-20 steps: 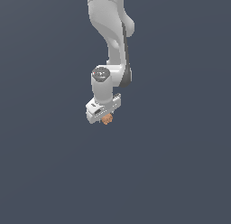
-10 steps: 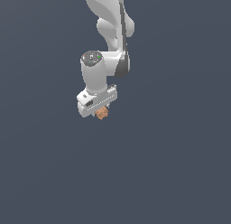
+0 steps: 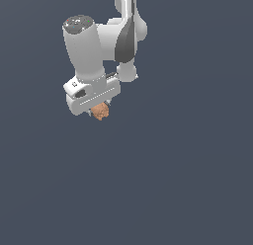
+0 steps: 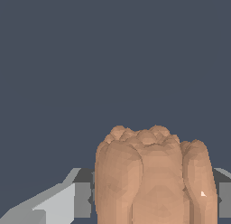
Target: Pick up the object and move it to a goal position.
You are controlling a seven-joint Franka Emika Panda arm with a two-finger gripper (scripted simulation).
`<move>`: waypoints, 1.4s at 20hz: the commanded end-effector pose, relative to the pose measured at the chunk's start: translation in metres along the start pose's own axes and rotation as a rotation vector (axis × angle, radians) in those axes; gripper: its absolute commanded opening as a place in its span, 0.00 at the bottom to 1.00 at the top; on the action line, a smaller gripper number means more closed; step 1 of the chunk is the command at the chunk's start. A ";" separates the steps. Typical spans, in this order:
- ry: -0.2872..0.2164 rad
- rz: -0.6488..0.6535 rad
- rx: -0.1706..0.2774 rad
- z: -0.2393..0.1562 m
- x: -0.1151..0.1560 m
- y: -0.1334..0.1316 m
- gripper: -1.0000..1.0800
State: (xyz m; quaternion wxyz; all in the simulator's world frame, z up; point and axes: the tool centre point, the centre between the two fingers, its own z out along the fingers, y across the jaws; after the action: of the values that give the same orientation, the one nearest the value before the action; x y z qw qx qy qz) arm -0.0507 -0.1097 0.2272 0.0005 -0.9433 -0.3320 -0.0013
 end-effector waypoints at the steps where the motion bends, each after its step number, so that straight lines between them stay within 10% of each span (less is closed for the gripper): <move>1: 0.000 -0.001 0.001 -0.026 -0.003 0.008 0.00; 28: -0.002 0.001 0.000 -0.224 -0.016 0.084 0.00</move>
State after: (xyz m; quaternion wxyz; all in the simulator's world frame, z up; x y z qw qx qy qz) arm -0.0127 -0.1839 0.4459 0.0000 -0.9434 -0.3316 -0.0004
